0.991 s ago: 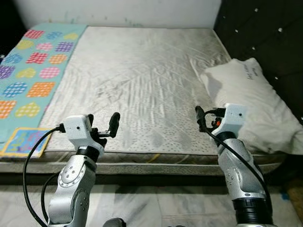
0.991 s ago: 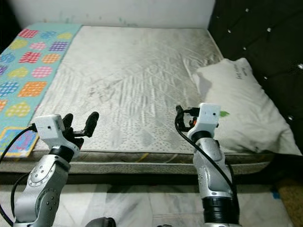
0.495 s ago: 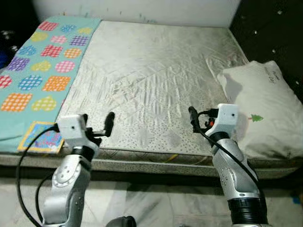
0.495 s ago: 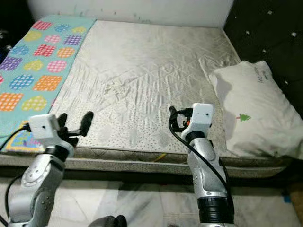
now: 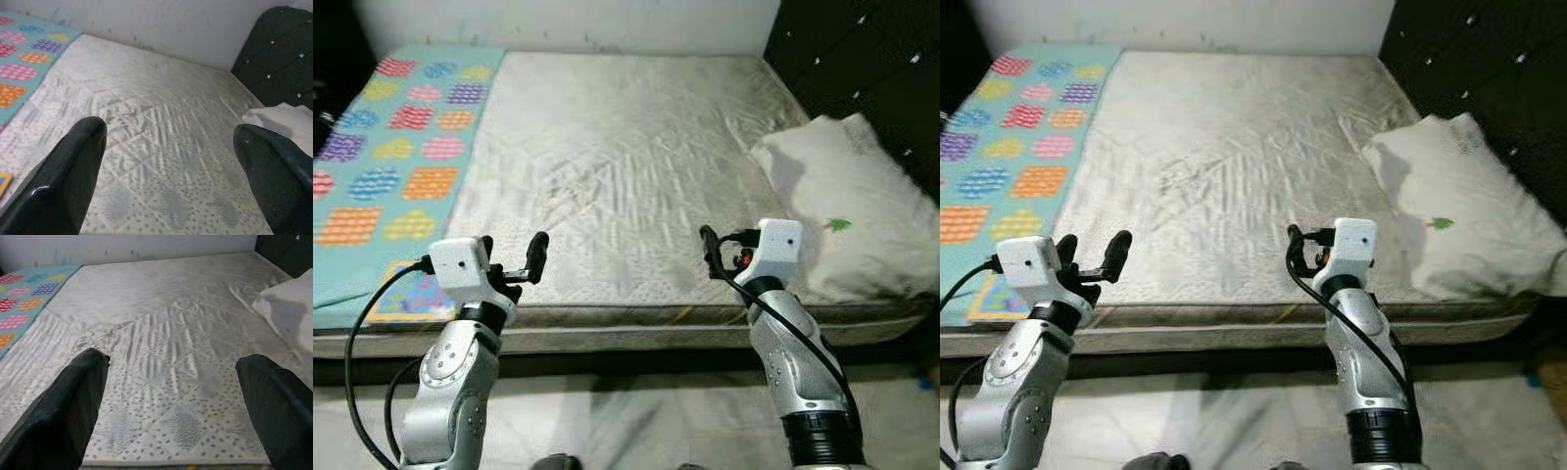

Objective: Clean up the room

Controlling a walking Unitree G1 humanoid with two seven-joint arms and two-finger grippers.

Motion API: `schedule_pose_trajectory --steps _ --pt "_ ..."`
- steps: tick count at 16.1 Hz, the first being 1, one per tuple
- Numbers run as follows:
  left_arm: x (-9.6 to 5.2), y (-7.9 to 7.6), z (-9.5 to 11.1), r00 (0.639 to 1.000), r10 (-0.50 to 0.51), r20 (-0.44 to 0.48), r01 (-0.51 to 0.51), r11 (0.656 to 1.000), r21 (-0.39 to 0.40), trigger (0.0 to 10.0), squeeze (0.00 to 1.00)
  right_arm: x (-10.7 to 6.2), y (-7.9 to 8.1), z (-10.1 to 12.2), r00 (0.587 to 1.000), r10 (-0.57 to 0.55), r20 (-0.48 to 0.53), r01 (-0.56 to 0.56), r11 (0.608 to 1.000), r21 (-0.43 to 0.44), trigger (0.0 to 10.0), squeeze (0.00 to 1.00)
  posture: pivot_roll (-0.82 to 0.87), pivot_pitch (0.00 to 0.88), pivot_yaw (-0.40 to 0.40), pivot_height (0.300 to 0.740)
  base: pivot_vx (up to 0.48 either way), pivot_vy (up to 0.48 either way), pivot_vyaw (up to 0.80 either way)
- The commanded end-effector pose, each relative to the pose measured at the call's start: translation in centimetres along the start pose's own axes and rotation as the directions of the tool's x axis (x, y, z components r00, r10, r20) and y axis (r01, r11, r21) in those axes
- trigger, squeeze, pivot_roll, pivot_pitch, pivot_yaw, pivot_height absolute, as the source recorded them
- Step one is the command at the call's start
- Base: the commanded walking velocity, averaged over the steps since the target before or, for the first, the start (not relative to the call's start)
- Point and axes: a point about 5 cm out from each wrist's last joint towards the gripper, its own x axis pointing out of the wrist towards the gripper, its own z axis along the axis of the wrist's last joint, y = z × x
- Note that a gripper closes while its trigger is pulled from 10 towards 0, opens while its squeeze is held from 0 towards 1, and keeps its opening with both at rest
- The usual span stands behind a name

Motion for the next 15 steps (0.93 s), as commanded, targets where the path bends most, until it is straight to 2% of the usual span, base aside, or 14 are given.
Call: schedule_pose_trajectory --steps 1,5,15 --pt "-0.10 -0.31 -0.22 1.000 -0.013 -0.007 0.013 1.000 -0.003 10.0 0.00 -0.23 -0.57 0.08 1.000 -0.016 0.004 0.016 1.000 0.003 10.0 0.00 0.02 0.136 0.001 0.740 0.000 0.000 0.00" --pt "-0.15 -0.43 -0.13 0.999 -0.041 0.003 0.041 0.999 -0.013 10.0 0.00 -0.19 -0.42 0.06 1.000 -0.006 0.003 0.006 1.000 0.011 10.0 0.00 0.02 0.133 0.000 0.740 0.000 0.000 0.00" --pt "-0.19 -0.46 -0.06 0.999 -0.053 0.011 0.053 0.998 -0.023 10.0 0.00 -0.12 -0.25 -0.02 1.000 0.002 0.000 -0.002 1.000 0.009 10.0 0.00 0.02 0.125 0.000 0.740 0.365 0.000 0.00"
